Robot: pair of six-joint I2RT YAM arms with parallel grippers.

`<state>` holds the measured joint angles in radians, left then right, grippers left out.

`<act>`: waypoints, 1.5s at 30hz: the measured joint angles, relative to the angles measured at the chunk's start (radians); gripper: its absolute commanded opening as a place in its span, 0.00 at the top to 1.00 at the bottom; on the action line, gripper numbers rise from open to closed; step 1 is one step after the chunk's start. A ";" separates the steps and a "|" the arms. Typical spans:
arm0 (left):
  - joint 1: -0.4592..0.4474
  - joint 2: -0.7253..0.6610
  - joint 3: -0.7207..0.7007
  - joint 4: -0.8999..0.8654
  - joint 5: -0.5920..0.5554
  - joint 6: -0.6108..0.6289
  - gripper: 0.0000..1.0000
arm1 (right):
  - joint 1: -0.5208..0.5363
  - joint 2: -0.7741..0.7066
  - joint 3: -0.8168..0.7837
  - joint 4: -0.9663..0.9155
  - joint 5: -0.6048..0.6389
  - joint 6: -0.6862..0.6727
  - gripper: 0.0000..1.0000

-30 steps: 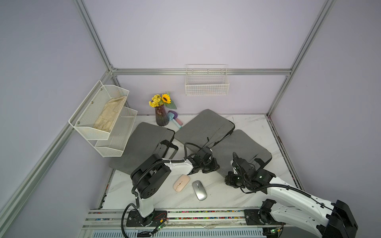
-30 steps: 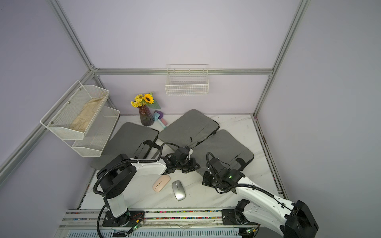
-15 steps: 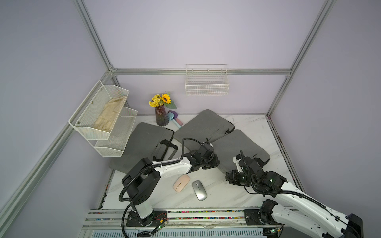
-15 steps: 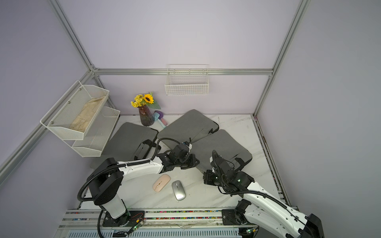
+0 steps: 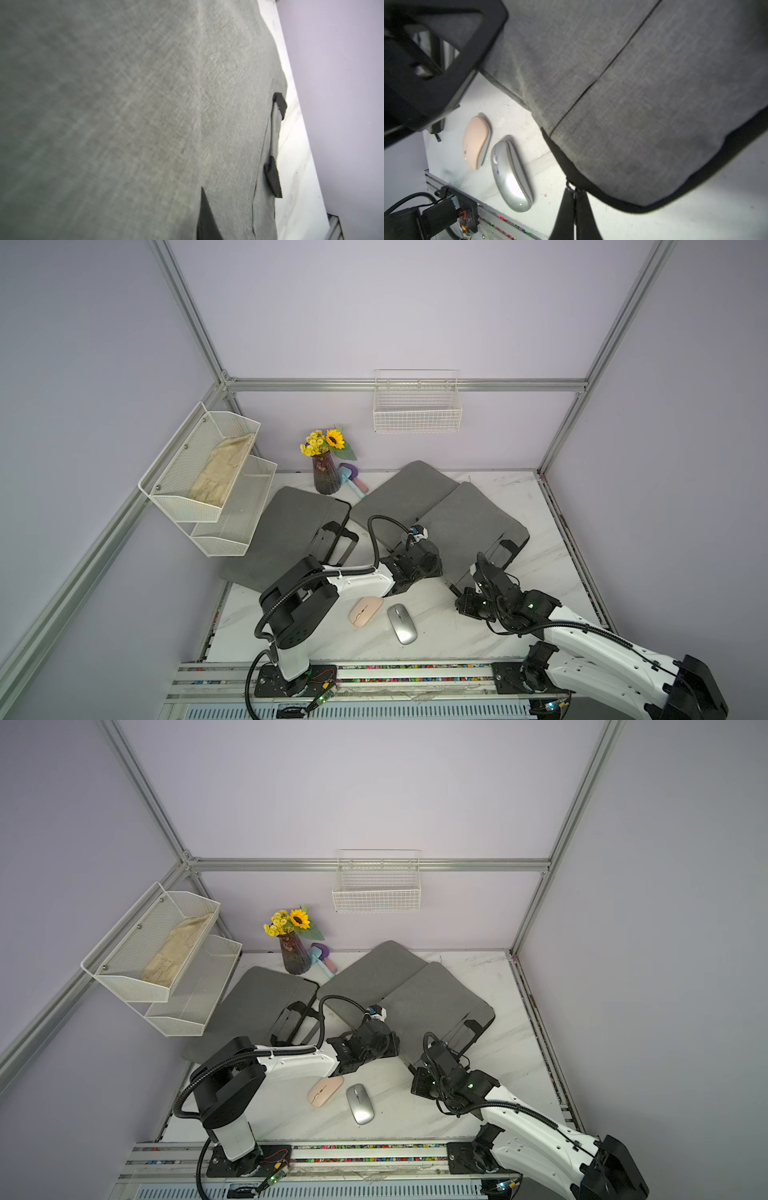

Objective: Put the mouse into the laptop bag
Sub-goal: Unzip the zipper on the zippered laptop bag.

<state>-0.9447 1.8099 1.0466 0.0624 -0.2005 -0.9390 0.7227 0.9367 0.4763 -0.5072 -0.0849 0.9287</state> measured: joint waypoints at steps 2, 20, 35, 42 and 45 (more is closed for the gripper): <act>-0.005 0.024 -0.005 0.024 -0.024 0.000 1.00 | 0.000 0.036 -0.018 0.019 0.002 0.010 1.00; 0.125 0.119 0.141 -0.063 0.172 0.135 1.00 | 0.061 -0.023 -0.083 0.136 0.080 0.053 1.00; 0.210 0.136 0.260 -0.115 0.152 0.187 0.18 | 0.195 0.306 0.047 0.288 0.113 0.095 1.00; 0.162 -0.129 -0.044 0.006 0.178 0.066 0.17 | 0.112 0.295 0.036 0.350 0.023 0.041 1.00; 0.106 -0.148 -0.139 0.060 0.194 0.014 0.17 | 0.096 0.255 0.013 0.382 -0.012 0.016 1.00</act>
<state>-0.8391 1.6619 0.9073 0.1226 -0.0067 -0.9253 0.8185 1.1919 0.4889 -0.1249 -0.0971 0.9443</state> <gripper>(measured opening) 0.828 0.049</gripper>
